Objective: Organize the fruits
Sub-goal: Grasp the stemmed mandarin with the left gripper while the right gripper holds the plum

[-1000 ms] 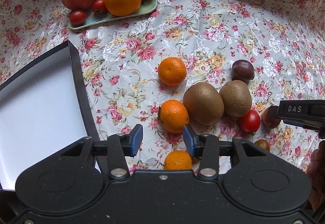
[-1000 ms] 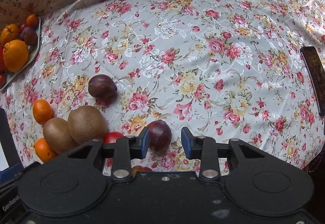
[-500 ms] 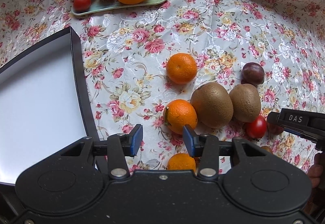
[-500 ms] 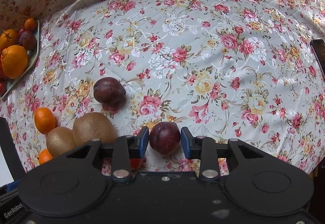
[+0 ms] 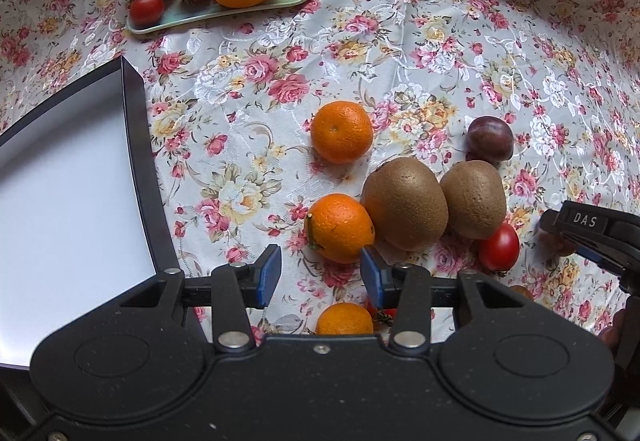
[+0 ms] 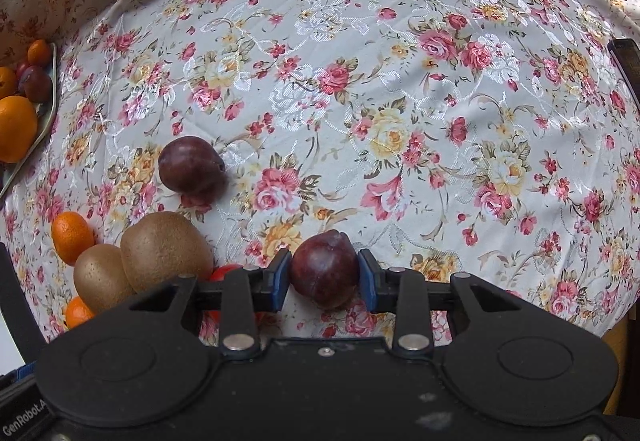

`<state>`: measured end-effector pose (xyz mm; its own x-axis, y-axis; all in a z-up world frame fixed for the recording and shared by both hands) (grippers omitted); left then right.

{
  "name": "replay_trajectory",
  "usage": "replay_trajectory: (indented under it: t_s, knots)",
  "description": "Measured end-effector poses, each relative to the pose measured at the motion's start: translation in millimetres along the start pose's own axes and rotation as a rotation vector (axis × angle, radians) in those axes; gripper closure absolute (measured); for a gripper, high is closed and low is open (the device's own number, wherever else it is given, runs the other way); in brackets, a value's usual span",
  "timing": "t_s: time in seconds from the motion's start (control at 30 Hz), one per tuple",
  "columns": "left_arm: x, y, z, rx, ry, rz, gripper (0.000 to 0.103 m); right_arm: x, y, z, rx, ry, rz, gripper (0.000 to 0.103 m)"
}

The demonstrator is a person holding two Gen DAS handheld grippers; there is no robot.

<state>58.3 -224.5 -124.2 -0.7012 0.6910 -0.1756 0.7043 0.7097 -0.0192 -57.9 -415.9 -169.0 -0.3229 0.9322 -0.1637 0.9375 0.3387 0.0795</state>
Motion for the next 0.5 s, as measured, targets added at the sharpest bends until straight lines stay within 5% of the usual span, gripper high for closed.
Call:
replay_trajectory:
  t_s: [0.17,0.37,0.5]
  knots:
    - [-2.9,0.7,-1.2,0.008,-0.004,-0.014,0.052,-12.2,-12.0,-15.8,0.069,-0.185,0.05,0.068]
    - [-4.9,2.8,-3.4,0.019,-0.013,-0.023,0.052,-20.1,-14.3,-27.6,-0.025,-0.073,0.11,0.068]
    - [-7.0,9.4,-5.2,0.029,-0.022,-0.053,0.052,-18.3,-3.4,-46.6,-0.017,-0.099,0.027,0.068]
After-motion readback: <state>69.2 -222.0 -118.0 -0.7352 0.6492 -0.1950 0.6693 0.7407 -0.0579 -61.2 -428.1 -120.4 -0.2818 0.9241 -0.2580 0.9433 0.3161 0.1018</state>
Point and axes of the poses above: each gripper's, at about its wrist camera, not at the fingertips, and z roughly the way its jaws point, y to its left, x to its underside, the point moved 7 cm from there along z, roughly the way its jaws point, and after that the axes turned 14 degrees about z, right-handed, at the moved point
